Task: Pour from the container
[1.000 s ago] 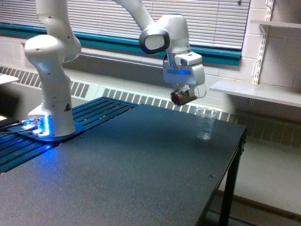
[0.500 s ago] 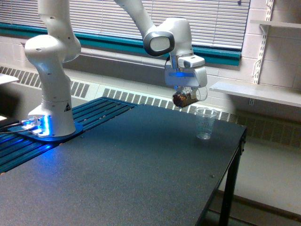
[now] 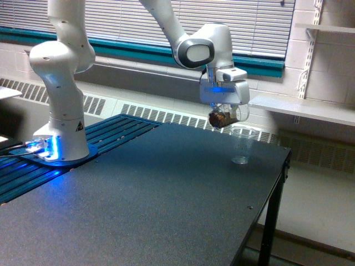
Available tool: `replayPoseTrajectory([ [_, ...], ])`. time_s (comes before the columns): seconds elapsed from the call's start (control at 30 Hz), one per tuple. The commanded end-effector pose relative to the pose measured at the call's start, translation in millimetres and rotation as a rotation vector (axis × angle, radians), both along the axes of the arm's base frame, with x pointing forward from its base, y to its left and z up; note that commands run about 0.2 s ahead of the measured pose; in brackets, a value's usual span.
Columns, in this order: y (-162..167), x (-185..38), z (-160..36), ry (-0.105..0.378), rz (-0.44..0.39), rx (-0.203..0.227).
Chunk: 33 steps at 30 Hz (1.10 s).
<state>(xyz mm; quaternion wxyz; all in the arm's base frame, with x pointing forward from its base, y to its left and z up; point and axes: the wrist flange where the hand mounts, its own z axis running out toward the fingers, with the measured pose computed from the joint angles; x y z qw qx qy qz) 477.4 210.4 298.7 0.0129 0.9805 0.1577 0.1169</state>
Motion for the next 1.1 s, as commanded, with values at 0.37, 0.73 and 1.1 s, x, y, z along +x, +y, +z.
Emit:
replayPoseTrajectory([
  [0.37, 13.4, 15.1, 3.7, 0.004, -0.024, -0.050],
  [0.73, 5.7, 19.7, 6.1, 0.028, 0.025, -0.122],
  [1.1, 6.3, 23.1, 11.4, 0.036, 0.067, -0.169],
])
